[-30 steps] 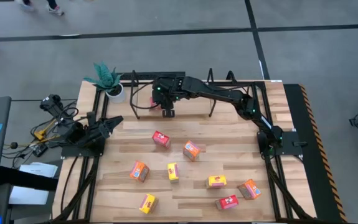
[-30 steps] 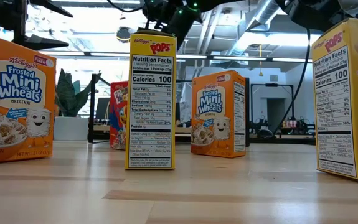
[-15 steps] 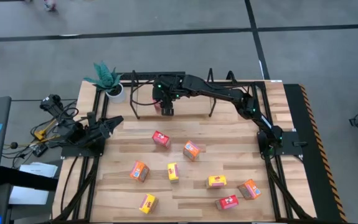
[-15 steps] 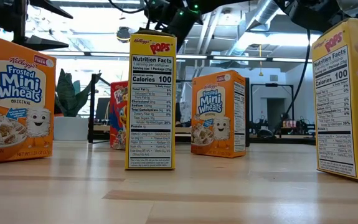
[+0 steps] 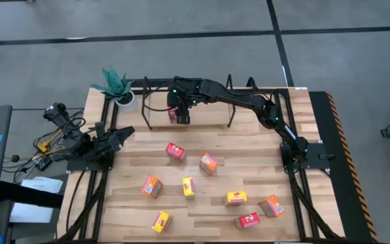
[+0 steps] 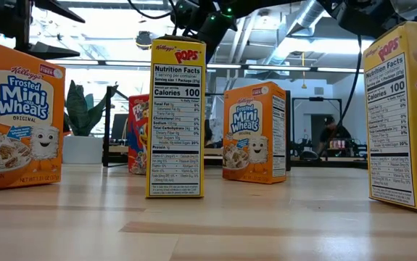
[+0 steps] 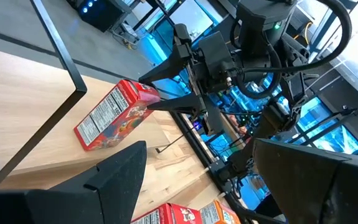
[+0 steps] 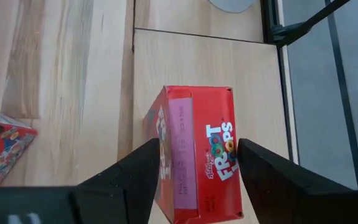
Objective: Stack cereal on shelf
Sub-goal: Put the top right red cereal box on the shelf
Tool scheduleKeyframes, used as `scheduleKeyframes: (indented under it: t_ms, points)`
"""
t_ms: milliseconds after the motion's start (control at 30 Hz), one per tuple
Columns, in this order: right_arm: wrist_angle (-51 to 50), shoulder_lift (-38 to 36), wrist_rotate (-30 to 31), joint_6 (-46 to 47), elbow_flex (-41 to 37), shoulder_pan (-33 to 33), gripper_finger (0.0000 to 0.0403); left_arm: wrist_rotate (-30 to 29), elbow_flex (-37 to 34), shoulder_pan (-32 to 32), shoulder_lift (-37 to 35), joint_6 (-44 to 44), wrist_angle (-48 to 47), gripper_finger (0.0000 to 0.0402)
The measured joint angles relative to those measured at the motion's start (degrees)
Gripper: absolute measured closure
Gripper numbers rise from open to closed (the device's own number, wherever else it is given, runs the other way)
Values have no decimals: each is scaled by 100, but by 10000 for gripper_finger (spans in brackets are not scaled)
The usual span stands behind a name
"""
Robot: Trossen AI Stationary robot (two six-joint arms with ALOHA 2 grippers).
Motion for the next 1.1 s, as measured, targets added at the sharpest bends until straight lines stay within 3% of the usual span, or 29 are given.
scheduleKeyframes:
  t_ms: [200,600,867,1100]
  points:
    - [-21,-75,-15,-25,64,12,154,0,0,1,0,0,-3,116]
    - [-535,-1132,-155,-272,52,-136,165,-83,0,-2,-2,17,-14,116]
    - [-1820,-1340,-2231,59,14,-842,258,-91,0,0,-2,-99,-170,116]
    - [-1469,-1329,-2821,140,-865,-821,382,-127,0,-2,-2,-170,-197,116]
